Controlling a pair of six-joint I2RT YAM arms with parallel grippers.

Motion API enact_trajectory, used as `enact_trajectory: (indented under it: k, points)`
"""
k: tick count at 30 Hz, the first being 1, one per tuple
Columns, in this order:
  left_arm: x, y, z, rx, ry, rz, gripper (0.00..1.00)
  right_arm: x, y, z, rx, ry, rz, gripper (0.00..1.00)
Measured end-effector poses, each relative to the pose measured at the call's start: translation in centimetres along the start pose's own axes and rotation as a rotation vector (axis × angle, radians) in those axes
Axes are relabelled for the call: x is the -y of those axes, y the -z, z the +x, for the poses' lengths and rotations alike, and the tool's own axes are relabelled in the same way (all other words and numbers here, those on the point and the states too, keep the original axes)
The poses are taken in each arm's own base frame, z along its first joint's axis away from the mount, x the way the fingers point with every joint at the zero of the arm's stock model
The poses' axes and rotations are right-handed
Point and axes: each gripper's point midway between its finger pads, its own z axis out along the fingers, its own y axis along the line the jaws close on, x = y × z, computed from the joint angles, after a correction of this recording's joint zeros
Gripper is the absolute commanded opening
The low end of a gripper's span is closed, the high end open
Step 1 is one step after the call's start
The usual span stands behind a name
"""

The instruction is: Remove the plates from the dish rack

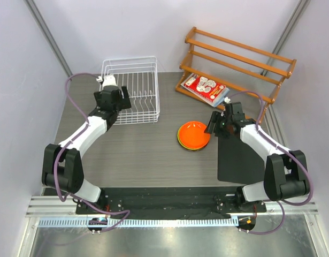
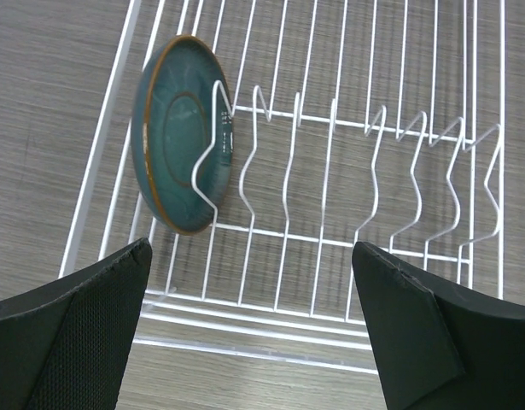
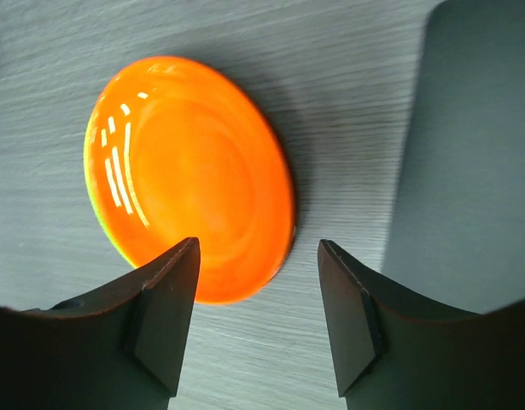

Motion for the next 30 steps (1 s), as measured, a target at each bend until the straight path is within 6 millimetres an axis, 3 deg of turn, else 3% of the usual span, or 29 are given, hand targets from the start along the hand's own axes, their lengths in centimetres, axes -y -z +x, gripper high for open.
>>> enact_trajectory:
  k: [9, 21, 30]
  points:
    - [-1.2, -1.4, -0.6, -0.005, 0.024, -0.025, 0.99, 1.2, 1.9, -1.6, 0.072, 0.038, 0.092, 0.64]
    - [-3.9, -6.3, 0.5, -0.037, 0.033, -0.133, 0.96, 1.3, 1.7, -1.3, 0.057, 0.038, 0.098, 0.63]
    - [-5.0, -8.2, 1.2, -0.037, 0.059, -0.179, 0.82, 1.8, 0.8, -0.7, 0.024, 0.033, 0.109, 0.63]
